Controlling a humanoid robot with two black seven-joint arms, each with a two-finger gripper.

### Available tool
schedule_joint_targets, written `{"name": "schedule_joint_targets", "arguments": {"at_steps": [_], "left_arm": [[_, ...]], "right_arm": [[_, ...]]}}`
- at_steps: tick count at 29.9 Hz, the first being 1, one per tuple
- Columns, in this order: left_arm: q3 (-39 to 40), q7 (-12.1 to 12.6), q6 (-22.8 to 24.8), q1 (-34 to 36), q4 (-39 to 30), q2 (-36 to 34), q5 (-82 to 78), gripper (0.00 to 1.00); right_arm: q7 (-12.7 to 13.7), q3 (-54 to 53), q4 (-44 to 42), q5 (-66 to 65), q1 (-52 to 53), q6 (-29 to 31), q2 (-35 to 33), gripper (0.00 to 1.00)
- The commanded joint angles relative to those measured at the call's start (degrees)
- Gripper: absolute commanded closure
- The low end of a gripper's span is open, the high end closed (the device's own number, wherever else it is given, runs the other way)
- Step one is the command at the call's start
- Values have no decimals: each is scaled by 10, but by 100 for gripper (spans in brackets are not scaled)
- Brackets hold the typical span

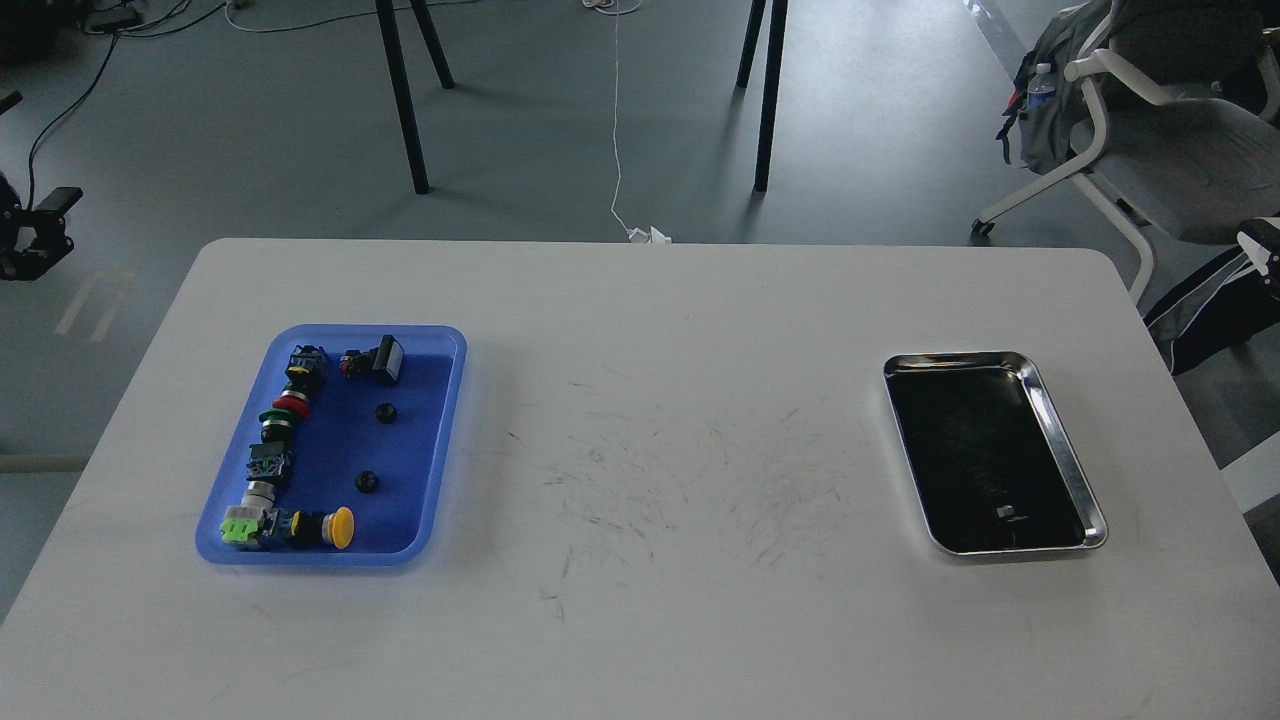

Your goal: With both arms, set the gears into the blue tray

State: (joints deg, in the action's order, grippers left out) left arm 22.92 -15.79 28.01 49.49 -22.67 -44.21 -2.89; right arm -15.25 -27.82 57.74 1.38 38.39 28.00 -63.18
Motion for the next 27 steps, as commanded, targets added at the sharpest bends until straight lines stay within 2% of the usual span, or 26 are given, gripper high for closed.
{"name": "schedule_joint_targets", "arguments": {"at_steps": [1, 6, 9, 16, 19, 21, 24, 27], "left_arm": [[-3, -19, 0, 12, 23, 8, -10, 2], [0, -13, 0, 33, 25, 30, -4, 2], [4, -21, 0, 38, 28, 34, -2, 2], [9, -14, 0, 42, 52, 61, 31, 2], [15, -13, 0, 38, 33, 61, 57, 2], [18, -4, 0, 37, 22, 57, 69, 2], [20, 28, 0, 29, 1, 63, 78, 2], [16, 35, 0, -3, -43, 59, 78, 2]], "right_arm": [[1, -1, 7, -1, 1, 0, 16, 2], [3, 0, 16, -1, -1, 0, 21, 2], [3, -1, 24, 0, 1, 0, 40, 2], [3, -7, 97, 10, 0, 0, 55, 2], [6, -10, 127, 25, -1, 0, 61, 2], [7, -9, 141, 44, -2, 0, 62, 2], [12, -8, 156, 66, -2, -41, 71, 2], [19, -10, 172, 72, -6, -45, 70, 2]]}}
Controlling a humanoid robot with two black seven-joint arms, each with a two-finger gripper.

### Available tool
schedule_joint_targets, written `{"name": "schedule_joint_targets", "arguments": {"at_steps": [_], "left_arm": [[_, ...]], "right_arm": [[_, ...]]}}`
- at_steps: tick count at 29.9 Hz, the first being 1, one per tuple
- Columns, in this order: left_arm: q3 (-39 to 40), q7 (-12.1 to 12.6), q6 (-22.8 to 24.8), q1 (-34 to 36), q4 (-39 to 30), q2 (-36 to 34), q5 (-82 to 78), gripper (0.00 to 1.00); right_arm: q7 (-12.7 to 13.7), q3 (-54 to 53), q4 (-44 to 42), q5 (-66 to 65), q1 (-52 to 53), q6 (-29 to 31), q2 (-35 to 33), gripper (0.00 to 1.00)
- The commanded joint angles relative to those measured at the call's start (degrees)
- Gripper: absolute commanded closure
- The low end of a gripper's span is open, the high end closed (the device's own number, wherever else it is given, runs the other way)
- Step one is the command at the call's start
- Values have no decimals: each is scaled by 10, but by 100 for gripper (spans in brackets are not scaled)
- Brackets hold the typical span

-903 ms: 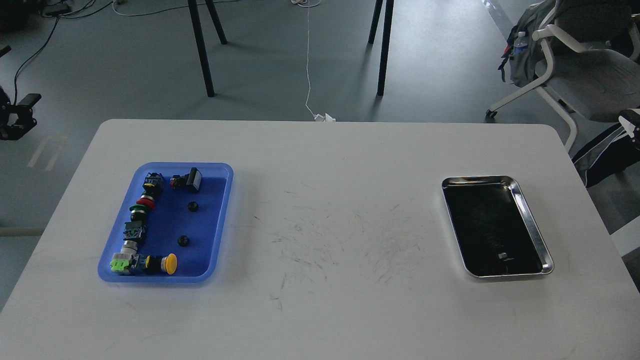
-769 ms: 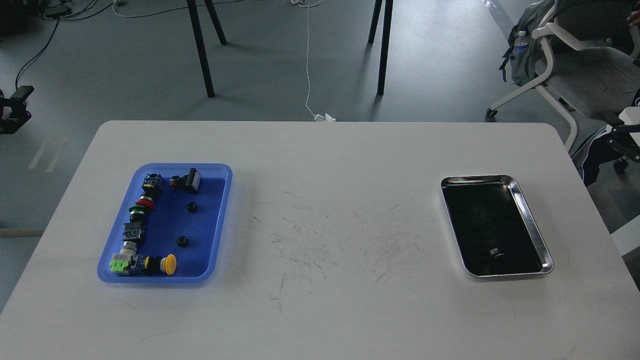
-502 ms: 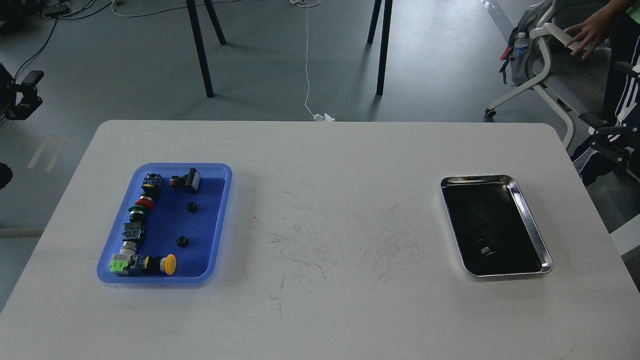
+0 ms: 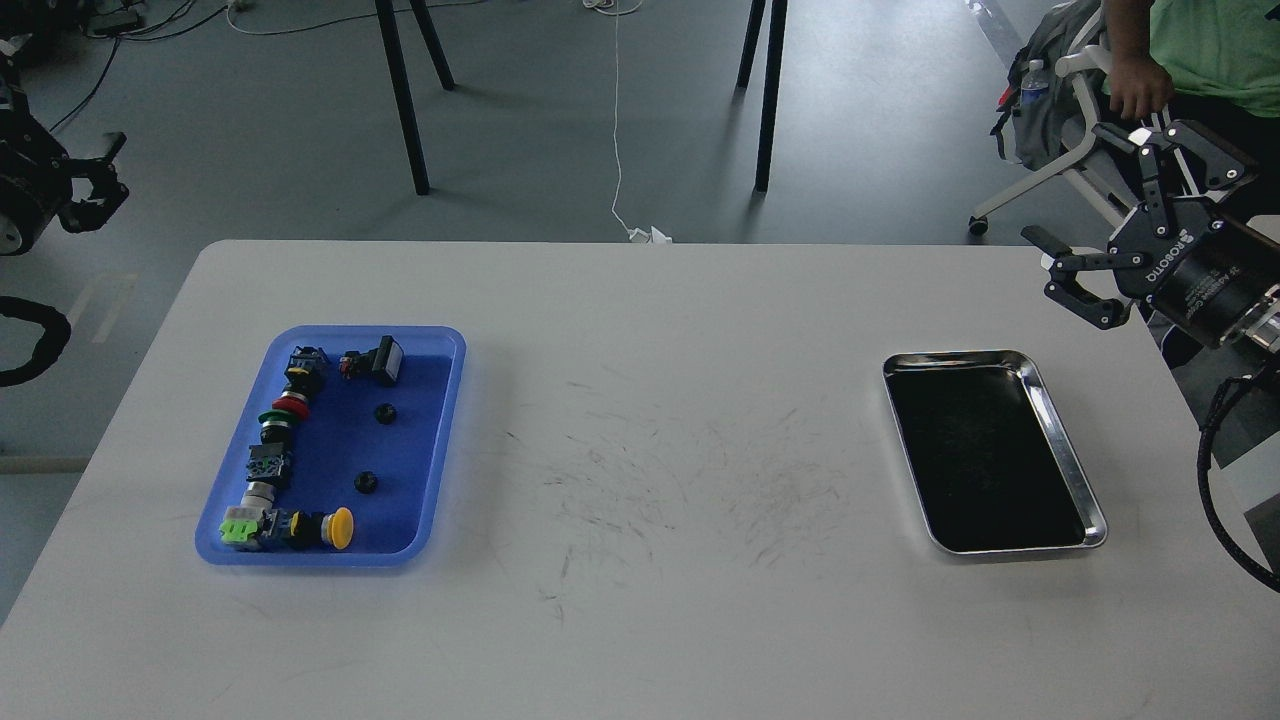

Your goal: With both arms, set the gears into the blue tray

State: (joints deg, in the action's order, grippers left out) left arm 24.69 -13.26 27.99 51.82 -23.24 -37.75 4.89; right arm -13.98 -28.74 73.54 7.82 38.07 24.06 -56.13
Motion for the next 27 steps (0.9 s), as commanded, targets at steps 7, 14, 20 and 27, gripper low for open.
{"name": "schedule_joint_targets", "arguments": {"at_steps": [7, 14, 20, 27], "left_arm": [[1, 4, 0, -70, -119, -23, 2, 2], [38, -12, 0, -94, -128, -27, 35, 2], [54, -43, 0, -112, -129, 7, 65, 2], [47, -55, 0, -113, -135, 33, 66, 2]], "right_arm": [[9, -6, 15, 11, -4, 39, -5, 2], [5, -12, 17, 75, -5, 34, -2, 2], [3, -39, 17, 92, -6, 7, 8, 2], [3, -44, 18, 98, -5, 15, 23, 2]]}}
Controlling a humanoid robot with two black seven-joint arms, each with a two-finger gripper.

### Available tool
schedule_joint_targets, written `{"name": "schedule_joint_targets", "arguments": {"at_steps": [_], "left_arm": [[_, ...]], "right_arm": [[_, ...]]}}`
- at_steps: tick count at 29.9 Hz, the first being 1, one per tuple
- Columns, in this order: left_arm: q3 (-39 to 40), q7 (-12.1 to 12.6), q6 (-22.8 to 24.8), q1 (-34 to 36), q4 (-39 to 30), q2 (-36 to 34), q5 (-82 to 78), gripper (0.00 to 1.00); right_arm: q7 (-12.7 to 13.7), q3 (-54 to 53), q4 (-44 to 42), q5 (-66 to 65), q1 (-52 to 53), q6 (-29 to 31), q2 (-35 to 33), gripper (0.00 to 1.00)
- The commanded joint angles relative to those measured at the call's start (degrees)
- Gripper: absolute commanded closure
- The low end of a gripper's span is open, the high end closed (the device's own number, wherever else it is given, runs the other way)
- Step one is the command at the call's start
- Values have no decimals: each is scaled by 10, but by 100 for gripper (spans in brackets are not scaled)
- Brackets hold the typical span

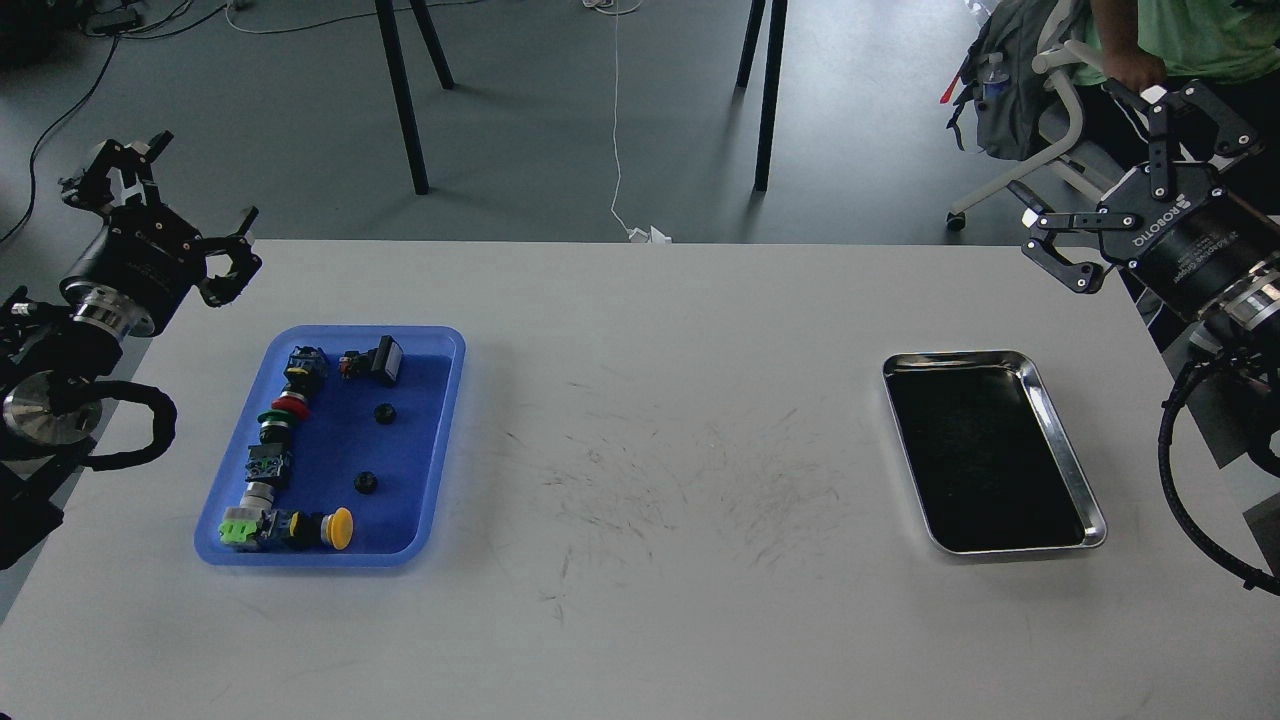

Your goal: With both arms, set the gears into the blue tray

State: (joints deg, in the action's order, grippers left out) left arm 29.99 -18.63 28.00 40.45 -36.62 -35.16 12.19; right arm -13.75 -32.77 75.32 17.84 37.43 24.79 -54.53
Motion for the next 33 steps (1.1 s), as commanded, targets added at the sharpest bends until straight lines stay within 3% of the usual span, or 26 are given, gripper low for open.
{"name": "schedule_joint_targets", "arguments": {"at_steps": [1, 22, 33], "left_arm": [[-6, -2, 0, 3, -1, 8, -9, 2], [-5, -2, 0, 14, -14, -11, -16, 2], [2, -3, 0, 46, -36, 20, -16, 2]], "right_arm": [[0, -4, 1, -2, 1, 12, 8, 2], [-10, -6, -1, -4, -7, 21, 21, 2], [-14, -13, -16, -3, -17, 1, 40, 2]]}}
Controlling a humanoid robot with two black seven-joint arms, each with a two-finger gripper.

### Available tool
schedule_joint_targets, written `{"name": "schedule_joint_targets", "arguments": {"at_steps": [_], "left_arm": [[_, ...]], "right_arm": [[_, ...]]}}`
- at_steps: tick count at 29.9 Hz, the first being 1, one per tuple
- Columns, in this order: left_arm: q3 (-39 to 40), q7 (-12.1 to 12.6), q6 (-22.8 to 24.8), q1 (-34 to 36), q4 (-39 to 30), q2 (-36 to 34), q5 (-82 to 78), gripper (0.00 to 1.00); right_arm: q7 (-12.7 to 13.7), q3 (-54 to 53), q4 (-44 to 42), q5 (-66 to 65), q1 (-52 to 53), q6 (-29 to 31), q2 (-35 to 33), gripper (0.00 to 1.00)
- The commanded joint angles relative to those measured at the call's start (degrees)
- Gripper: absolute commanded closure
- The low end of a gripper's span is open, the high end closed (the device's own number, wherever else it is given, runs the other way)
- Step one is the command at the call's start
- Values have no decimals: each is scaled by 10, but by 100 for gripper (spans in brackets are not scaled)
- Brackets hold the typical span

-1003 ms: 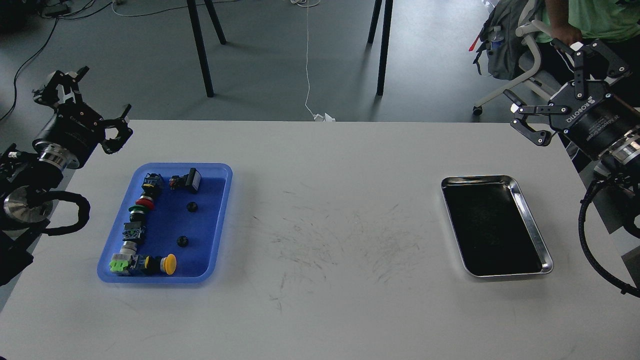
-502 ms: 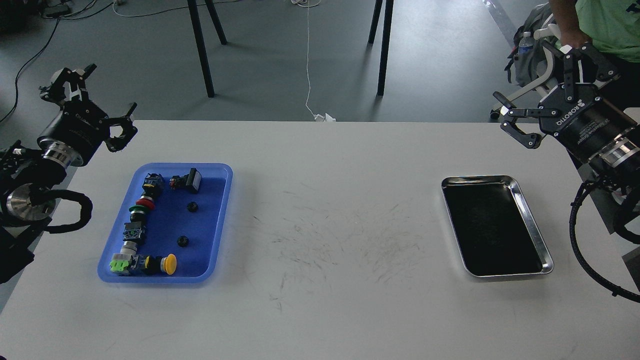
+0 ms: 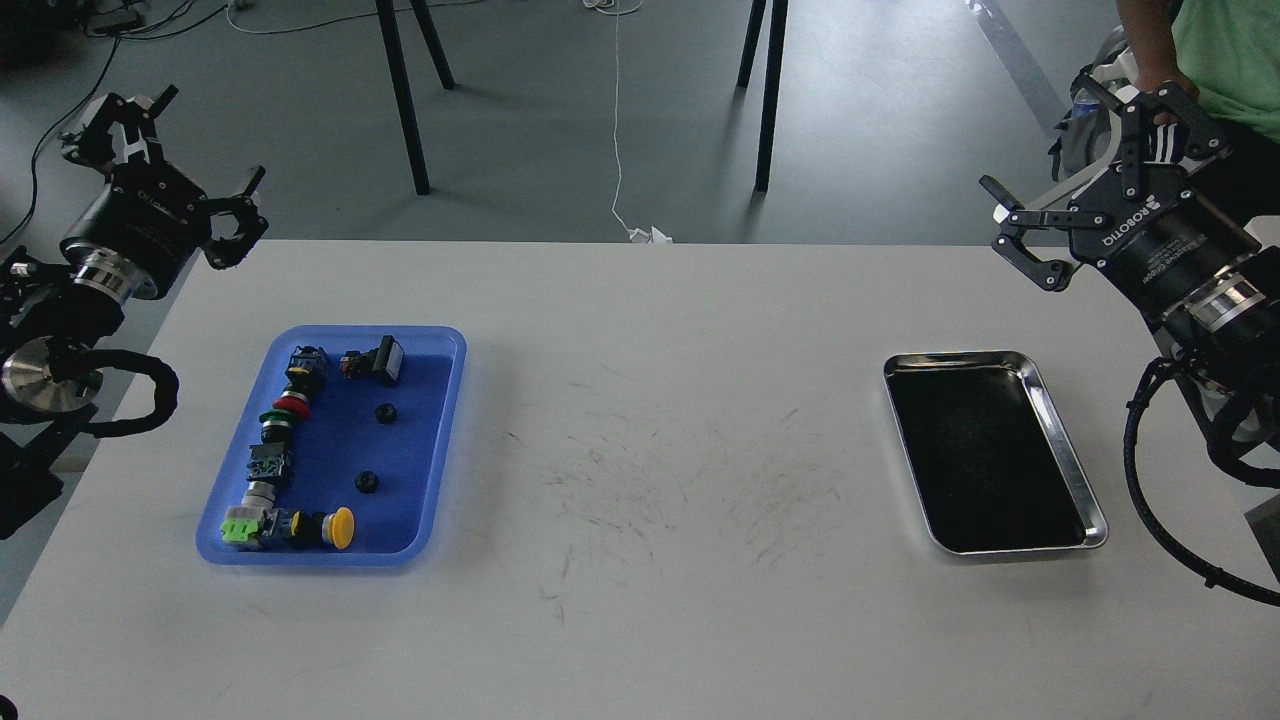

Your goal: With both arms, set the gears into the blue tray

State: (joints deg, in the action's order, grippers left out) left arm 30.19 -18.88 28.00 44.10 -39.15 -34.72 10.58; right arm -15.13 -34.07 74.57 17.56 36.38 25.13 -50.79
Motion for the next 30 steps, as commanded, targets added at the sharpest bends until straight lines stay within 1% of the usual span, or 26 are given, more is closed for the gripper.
{"name": "schedule_joint_targets", "arguments": {"at_steps": [1, 3, 7, 11, 14, 19, 24, 30], "left_arm": [[0, 0, 0, 12, -15, 20, 0, 2], [-7, 1, 0, 15, -12, 35, -2, 2], [-7, 2, 0, 25, -7, 88, -2, 2], [-10, 3, -8, 41, 27, 124, -4, 2], [-10, 2, -11, 43, 37, 135, -19, 2], [-10, 2, -8, 37, 40, 122, -31, 2], [-10, 2, -8, 31, 40, 93, -31, 2], [-9, 1, -6, 18, 38, 75, -31, 2]], "right_arm": [[1, 1, -13, 0, -7, -3, 4, 2], [1, 0, -22, 0, -10, -3, 10, 2], [1, 0, -35, 0, -11, -3, 17, 2], [1, 0, -43, 0, -11, -7, 23, 2], [1, 0, -59, 0, -11, -10, 31, 2], [1, -2, -79, 0, -12, -10, 32, 2], [1, -1, -78, 0, -18, -9, 32, 2], [1, -1, -78, 0, -19, -8, 32, 2]]}}
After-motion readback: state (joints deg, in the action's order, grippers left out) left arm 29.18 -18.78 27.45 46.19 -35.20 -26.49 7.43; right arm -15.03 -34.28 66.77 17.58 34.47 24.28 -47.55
